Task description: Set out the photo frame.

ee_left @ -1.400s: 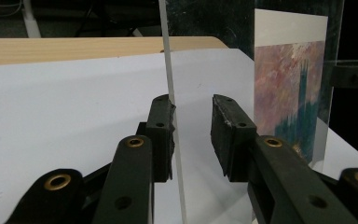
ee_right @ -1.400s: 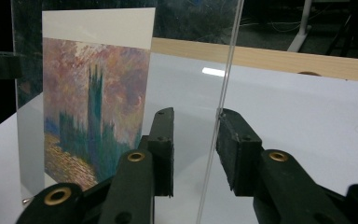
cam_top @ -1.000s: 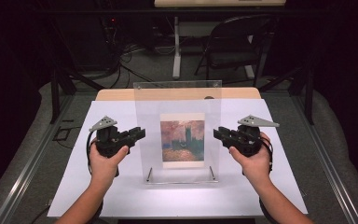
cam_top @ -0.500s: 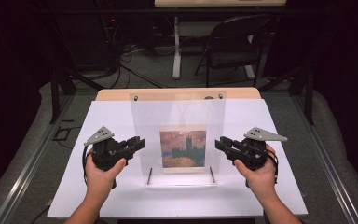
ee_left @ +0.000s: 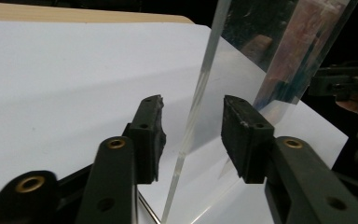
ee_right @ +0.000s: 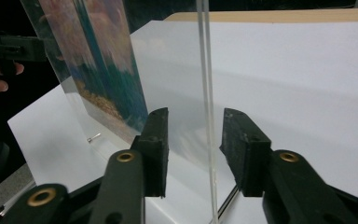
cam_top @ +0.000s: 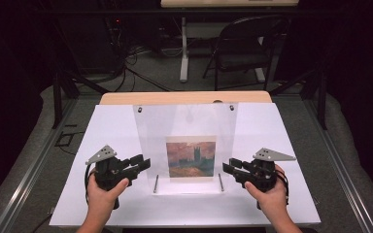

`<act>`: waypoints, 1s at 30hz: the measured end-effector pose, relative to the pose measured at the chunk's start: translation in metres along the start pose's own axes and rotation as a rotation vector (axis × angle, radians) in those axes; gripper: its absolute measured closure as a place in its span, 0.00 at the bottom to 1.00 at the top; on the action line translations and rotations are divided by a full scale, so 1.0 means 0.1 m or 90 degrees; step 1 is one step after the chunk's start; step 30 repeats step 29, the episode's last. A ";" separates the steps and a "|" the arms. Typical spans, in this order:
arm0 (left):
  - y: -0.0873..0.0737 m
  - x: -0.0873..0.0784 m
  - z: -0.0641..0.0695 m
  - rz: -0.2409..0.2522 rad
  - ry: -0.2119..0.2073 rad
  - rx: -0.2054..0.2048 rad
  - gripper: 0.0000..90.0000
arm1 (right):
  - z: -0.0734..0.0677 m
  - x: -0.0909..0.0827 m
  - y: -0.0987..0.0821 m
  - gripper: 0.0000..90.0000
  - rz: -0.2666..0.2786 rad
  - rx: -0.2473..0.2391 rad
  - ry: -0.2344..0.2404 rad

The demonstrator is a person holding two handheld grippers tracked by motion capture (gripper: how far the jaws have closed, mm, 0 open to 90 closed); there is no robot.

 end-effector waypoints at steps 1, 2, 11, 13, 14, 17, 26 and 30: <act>-0.02 -0.01 0.00 0.000 -0.003 0.002 0.61 | 0.00 -0.01 -0.03 0.65 0.000 -0.002 0.001; -0.05 -0.02 0.01 -0.001 0.003 0.003 0.61 | 0.00 -0.01 -0.06 0.64 0.000 -0.005 0.005; -0.27 -0.06 -0.05 -0.009 0.063 0.017 0.60 | 0.02 -0.11 -0.31 0.62 -0.022 -0.006 -0.004; -0.31 -0.08 -0.11 0.002 0.074 0.006 0.60 | 0.07 -0.13 -0.34 0.60 -0.022 -0.011 -0.021; -0.33 -0.09 -0.14 0.004 0.082 0.004 0.59 | 0.11 -0.15 -0.35 0.59 -0.022 -0.008 -0.033; -0.40 -0.08 -0.25 0.002 0.116 0.000 0.59 | 0.21 -0.15 -0.40 0.58 -0.023 -0.003 -0.056; -0.50 -0.05 -0.43 0.017 0.148 0.001 0.52 | 0.41 -0.05 -0.52 0.55 -0.041 0.011 -0.096; -0.53 -0.06 -0.45 0.017 0.154 0.002 0.51 | 0.43 -0.03 -0.55 0.55 -0.046 0.005 -0.099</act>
Point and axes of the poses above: each handheld gripper's, and its own axes: x roughly forward along the jaws, y roughly out of its top, z roughly to its right, the point moved 3 cm from there along x, roughly forward along the jaws, and after that the axes turned 2 degrees about -z, right-handed, at the moved point
